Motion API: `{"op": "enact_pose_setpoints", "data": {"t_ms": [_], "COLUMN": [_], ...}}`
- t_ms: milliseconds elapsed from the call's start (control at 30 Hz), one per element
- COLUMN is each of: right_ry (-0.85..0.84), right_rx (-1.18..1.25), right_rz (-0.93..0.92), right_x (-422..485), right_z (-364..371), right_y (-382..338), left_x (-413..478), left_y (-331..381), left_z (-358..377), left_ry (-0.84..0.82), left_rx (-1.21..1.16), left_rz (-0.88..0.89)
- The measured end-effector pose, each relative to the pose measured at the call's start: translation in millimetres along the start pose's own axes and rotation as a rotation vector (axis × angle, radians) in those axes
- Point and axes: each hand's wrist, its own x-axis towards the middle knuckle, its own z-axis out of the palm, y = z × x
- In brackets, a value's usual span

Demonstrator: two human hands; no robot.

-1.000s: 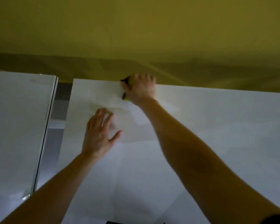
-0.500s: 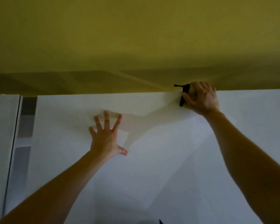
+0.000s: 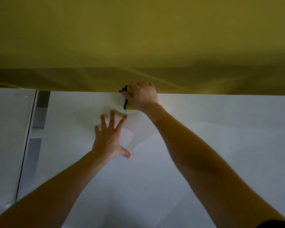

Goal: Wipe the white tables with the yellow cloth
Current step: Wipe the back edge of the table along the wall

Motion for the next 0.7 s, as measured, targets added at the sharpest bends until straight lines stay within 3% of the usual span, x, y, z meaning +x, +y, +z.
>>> {"op": "enact_pose_setpoints", "data": {"t_ms": [100,200,300,367,433,500,600,700], "right_ry": [0.225,0.310,0.390,0.501,0.507,0.345,0.060,0.044], "right_rx": [-0.011,-0.132,-0.255,-0.307,-0.280,-0.159,-0.114,-0.093], "right_rz": [0.073,0.215,0.407,0.525,0.397,0.191,0.052,0.010], "right_x": [-53.9,-113.9,-138.8,-119.4,-79.5,-34.4,11.0,13.7], "right_z": [-33.4,-83.6,-96.3,-71.1,-34.7,-0.7,25.8,21.7], "right_y": [101.6,203.2,238.1,205.4,136.1,52.5,-47.5,-49.5], "left_x": [-0.8,1.3,1.9,0.7,-1.4,-0.6,0.4,0.2], "left_y": [-0.4,0.1,-2.0,-6.4,-10.4,-11.0,-5.4,-2.6], "left_z": [-4.4,-6.1,-3.2,-0.8,2.8,4.3,3.4,2.0], "left_ry": [-0.027,-0.032,-0.011,0.010,0.031,0.040,0.031,0.030], "left_rx": [0.006,0.001,-0.014,-0.028,-0.037,-0.044,-0.057,-0.059], "left_rz": [0.002,-0.003,0.001,-0.005,0.003,0.005,-0.033,-0.035]}}
